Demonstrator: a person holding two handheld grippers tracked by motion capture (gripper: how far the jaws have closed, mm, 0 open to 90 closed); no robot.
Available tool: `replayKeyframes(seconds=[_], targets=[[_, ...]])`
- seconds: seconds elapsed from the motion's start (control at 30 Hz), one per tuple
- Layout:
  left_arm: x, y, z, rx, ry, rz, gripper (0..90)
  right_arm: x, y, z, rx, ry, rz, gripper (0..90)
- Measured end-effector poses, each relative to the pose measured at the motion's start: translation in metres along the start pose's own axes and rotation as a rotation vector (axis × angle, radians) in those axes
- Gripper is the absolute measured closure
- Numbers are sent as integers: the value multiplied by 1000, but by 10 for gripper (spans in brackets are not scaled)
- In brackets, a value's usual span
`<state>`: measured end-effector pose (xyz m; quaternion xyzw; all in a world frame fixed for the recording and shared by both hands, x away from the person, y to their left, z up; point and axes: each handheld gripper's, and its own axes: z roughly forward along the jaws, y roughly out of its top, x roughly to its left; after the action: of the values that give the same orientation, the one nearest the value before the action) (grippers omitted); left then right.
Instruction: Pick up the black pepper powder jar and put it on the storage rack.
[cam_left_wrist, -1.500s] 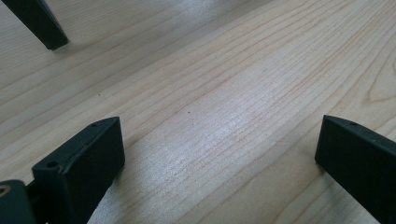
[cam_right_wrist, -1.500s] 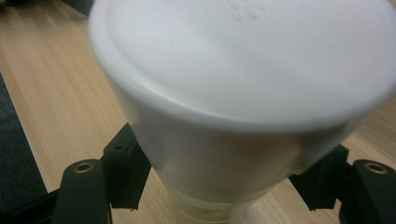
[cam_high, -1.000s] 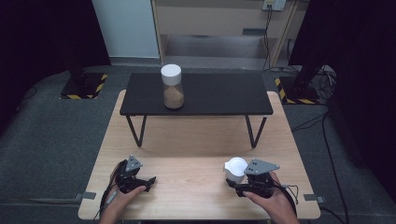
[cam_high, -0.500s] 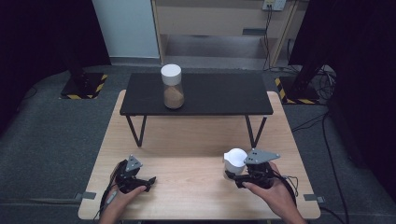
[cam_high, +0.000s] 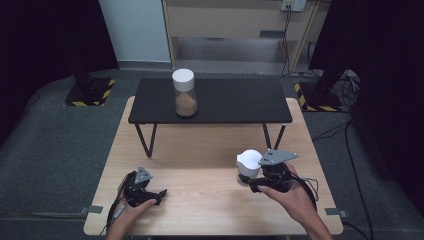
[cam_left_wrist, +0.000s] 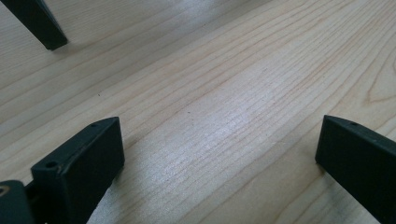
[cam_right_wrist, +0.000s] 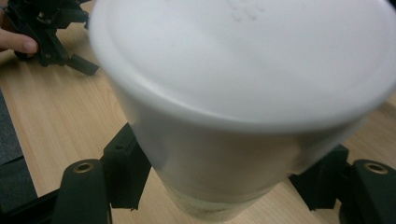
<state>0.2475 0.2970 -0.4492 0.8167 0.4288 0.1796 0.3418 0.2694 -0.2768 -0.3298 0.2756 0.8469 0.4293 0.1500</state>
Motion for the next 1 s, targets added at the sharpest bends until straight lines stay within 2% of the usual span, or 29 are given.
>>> replayKeyframes(seconds=[0.47, 0.8, 1.0], targets=[[0, 0, 0, 0, 0, 1, 0, -8, 28, -12, -11, -3, 7, 315], [1, 0, 0, 1, -2, 2, 0, -10, 47, -23, -19, -23, 9, 315], [1, 1, 0, 1, -2, 3, 0, -10, 58, -25, -18, -20, -6, 315]])
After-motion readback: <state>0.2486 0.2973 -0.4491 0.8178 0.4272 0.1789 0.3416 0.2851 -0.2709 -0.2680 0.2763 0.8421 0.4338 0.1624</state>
